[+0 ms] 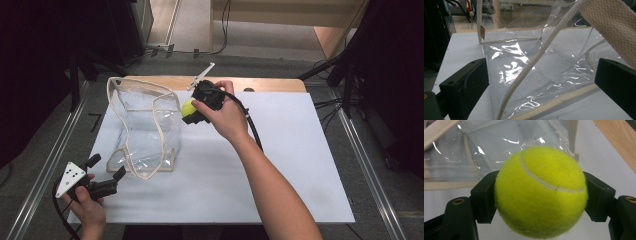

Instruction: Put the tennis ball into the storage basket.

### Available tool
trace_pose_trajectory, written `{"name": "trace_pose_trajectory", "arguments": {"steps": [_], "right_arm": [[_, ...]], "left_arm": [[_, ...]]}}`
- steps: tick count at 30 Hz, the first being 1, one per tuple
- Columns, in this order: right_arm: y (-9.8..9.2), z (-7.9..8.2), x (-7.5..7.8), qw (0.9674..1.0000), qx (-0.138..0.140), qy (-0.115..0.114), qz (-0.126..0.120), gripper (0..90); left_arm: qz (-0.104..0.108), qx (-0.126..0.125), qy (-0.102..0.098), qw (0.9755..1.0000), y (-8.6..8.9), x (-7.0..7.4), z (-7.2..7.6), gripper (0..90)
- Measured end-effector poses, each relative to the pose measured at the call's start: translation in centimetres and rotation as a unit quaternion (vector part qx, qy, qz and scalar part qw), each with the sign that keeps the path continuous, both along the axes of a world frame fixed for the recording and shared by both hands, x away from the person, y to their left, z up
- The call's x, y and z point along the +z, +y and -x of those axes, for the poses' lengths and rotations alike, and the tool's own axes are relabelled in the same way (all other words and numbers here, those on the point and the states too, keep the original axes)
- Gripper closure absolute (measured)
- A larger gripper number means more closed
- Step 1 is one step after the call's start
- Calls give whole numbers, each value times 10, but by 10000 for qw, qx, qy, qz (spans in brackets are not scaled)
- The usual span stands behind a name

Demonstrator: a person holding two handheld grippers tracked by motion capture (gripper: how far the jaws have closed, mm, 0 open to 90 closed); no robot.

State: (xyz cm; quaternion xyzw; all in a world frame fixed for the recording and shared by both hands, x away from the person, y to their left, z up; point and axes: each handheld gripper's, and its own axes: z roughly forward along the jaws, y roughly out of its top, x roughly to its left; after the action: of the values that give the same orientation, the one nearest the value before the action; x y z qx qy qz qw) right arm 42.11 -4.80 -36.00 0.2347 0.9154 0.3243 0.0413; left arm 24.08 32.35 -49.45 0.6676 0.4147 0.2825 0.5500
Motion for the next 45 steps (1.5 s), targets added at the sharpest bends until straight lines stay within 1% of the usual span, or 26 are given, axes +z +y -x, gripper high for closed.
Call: {"name": "trace_pose_trajectory", "arguments": {"steps": [5, 16, 17, 18, 20, 29, 31, 34, 35, 41, 45], "right_arm": [[7, 2, 6, 10000, 85, -30, 26, 231], [21, 8, 16, 9997, 247, -54, -58, 231], [22, 8, 17, 9995, 290, -82, -69, 231], [24, 9, 19, 9996, 265, -68, -54, 231], [26, 10, 21, 9994, 326, -103, -80, 231], [36, 14, 32, 9989, 430, -141, -124, 231], [39, 14, 34, 9986, 494, -156, -133, 231], [44, 16, 38, 9985, 512, -150, -145, 231], [46, 16, 39, 9981, 571, -182, -163, 231], [60, 19, 46, 9976, 647, -178, -164, 231], [69, 20, 50, 9969, 746, -203, -168, 231]], "left_arm": [[3, -3, -3, 10000, 0, 0, 0, 0], [1, -8, -2, 10000, 0, 0, 0, 0], [1, -8, -3, 10000, 0, 0, 0, 0], [3, -9, -3, 10000, 0, 0, 0, 0], [2, -9, -2, 10000, 0, 0, 0, 0], [7, -12, -1, 10000, 0, 0, 0, 0], [2, -12, -5, 10000, 1, 0, 0, 0], [5, -13, -6, 10000, 0, 0, 0, 0], [5, -13, -7, 10000, 1, 0, 0, 0], [5, -20, -11, 10000, 1, 0, 0, 0], [6, -22, -16, 10000, 1, 0, 0, 0]]}}
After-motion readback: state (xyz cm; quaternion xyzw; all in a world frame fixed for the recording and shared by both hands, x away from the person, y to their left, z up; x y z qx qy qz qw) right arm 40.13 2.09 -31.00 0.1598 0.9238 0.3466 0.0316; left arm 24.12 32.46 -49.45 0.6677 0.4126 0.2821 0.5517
